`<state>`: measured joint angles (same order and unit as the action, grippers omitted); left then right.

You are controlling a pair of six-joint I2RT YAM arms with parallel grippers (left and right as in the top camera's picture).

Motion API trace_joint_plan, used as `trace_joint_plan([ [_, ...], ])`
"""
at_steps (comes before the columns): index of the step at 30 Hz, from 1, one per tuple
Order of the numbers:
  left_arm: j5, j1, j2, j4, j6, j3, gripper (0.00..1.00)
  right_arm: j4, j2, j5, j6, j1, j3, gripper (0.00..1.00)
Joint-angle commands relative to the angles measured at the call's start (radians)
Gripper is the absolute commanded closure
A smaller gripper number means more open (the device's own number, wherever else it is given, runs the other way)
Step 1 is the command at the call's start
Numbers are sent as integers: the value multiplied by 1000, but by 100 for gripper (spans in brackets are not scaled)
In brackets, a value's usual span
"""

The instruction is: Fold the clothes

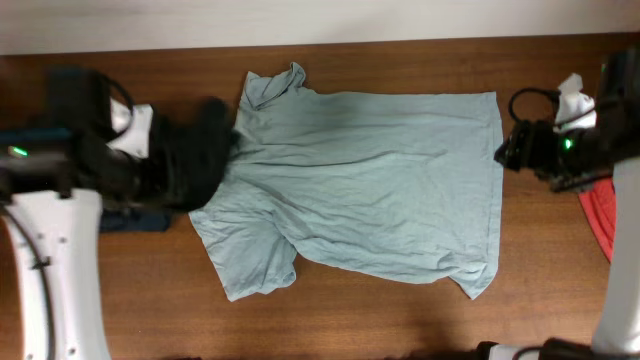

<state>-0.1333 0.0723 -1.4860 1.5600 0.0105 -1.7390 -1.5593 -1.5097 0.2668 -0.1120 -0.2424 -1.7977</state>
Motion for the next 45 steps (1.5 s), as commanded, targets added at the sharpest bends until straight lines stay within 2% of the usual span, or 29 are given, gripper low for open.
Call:
trace_joint_plan([
  [1,26,5,-5,-139,69,280,36,34,-11,-42,-58,0,116,24],
  [3,26,24,-8,-221,69,361,36,66,-13,-39,-58,0,179,24],
  [5,27,65,-11,-246,68,366,36,82,-13,-39,-58,0,223,24],
  [11,26,161,0,-229,42,343,36,114,-13,-39,-58,0,262,24],
  [17,11,167,29,-231,41,341,36,176,-13,-17,-58,0,262,24],
  [20,-43,166,42,-233,-15,333,34,209,-16,35,-50,0,262,21],
  [23,-117,166,54,-244,-18,332,16,245,-24,100,-15,1,262,17],
  [24,-144,166,54,-249,-18,332,13,253,-26,100,-15,1,262,16],
  [26,-210,166,54,-267,-18,332,1,267,-31,100,-16,1,262,15],
  [29,-345,166,54,-307,-18,332,1,274,-35,101,-16,2,262,15],
  [31,-380,166,54,-337,-18,332,1,278,-35,100,-16,2,262,15],
  [36,-402,165,54,-354,-18,332,1,290,-35,100,-16,2,262,14],
  [38,-407,160,54,-357,-24,332,1,303,-36,101,-16,2,262,10],
  [42,-402,160,56,-383,-38,330,1,322,-36,191,35,2,262,8],
  [45,-402,160,60,-377,-54,294,5,343,-36,196,46,2,262,8],
])
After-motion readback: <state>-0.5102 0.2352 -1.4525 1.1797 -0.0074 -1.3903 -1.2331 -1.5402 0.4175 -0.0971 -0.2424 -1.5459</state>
